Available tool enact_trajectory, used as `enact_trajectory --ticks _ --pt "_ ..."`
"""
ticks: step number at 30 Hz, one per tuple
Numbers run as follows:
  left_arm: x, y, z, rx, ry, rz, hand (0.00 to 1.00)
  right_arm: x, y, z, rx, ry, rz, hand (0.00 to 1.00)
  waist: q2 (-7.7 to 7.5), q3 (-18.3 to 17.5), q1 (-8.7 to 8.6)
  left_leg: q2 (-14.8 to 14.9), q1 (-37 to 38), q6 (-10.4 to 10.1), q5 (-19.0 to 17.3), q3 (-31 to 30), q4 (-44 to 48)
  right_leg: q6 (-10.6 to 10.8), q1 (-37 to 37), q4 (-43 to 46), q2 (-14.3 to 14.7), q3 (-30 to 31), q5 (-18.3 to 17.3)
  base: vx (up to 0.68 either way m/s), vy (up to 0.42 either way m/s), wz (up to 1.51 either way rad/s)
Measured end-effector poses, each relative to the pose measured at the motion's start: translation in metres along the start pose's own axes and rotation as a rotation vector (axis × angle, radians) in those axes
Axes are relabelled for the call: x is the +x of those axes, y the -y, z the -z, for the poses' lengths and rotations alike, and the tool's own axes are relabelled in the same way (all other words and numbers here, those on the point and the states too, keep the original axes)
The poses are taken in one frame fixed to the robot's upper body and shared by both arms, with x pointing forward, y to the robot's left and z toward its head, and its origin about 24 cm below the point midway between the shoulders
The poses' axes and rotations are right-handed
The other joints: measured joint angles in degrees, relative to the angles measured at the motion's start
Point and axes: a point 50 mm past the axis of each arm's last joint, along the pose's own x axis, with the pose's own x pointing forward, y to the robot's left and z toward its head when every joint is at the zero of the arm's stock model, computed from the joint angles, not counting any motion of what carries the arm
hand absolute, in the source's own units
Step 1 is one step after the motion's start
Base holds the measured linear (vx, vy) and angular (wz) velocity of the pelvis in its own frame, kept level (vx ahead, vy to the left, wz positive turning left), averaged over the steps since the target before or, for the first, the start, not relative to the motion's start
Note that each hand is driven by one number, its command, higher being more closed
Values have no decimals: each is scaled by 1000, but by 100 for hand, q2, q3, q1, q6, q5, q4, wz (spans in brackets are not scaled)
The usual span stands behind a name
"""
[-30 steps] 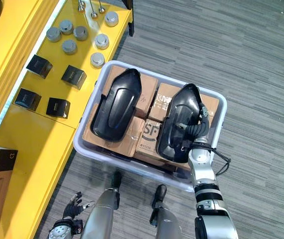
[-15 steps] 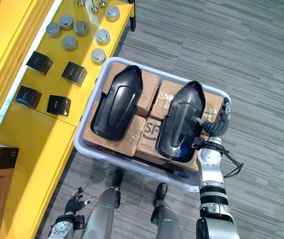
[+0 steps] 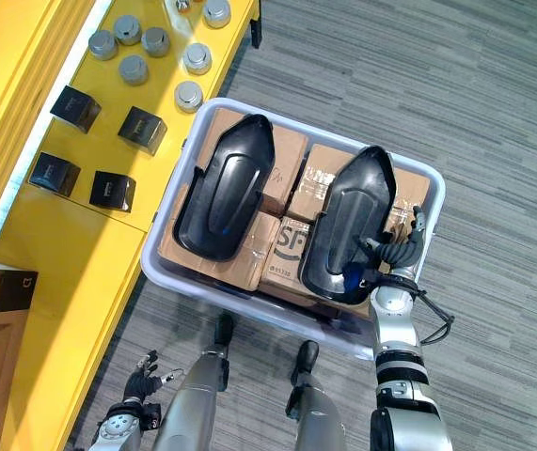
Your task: Walk over and take plastic housings, then place them on the shelf
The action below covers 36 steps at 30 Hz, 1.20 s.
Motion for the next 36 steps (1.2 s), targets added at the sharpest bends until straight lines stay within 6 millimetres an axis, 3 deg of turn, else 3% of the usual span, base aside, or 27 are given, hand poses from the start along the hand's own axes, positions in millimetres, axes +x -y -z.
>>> enact_trajectory --ticks 11,19,23,25,28,32,34,36 --pt "3 -1 0 -7 -17 -18 0 32 8 -9 -136 -71 14 100 -8 5 -48 35 -33 -35 167 -17 -207 -112 -72 -124 64 58 88 1 -3 0" --pt "1 5 -3 -30 3 -9 0 25 -12 -2 -250 -126 -71 100 -15 18 -45 59 475 -74 310 -1 -567 -117 271 -142 83 179 90 4 -8 1" --pt "-12 20 -27 -109 140 55 0 18 -8 -7 -297 -46 -67 100 -20 24 -67 2 903 -79 431 -24 -852 -115 657 -273 41 151 90 -1 6 11" --pt "-26 23 -44 -193 238 79 0 7 -7 -13 -302 29 -72 100 -20 13 -164 -22 1215 -75 456 -43 -1002 -103 941 -305 20 136 81 -3 2 10" --pt "-42 24 -68 -271 362 101 0 -12 2 -14 -379 129 -61 100 -46 -207 -316 -117 1585 -56 597 -104 -1400 19 1200 -343 -85 23 -14 13 2 19" --pt "-56 23 -96 -286 492 72 0 -34 17 -2 -462 149 -33 100 -81 -666 -453 -144 2065 -78 961 -253 -2121 29 1524 -514 -108 -190 -18 32 -15 25" --pt "-64 23 -106 -275 546 57 0 -39 23 -5 -497 183 -19 100 -79 -898 -528 -141 2269 -73 1093 -312 -2405 40 1641 -542 -117 -284 -25 35 -18 20" --pt "-73 22 -122 -261 628 49 0 -42 27 -21 -513 263 14 100 -93 -1080 -577 -163 2450 -73 1115 -324 -2466 48 1822 -589 -138 -302 -29 25 0 7"
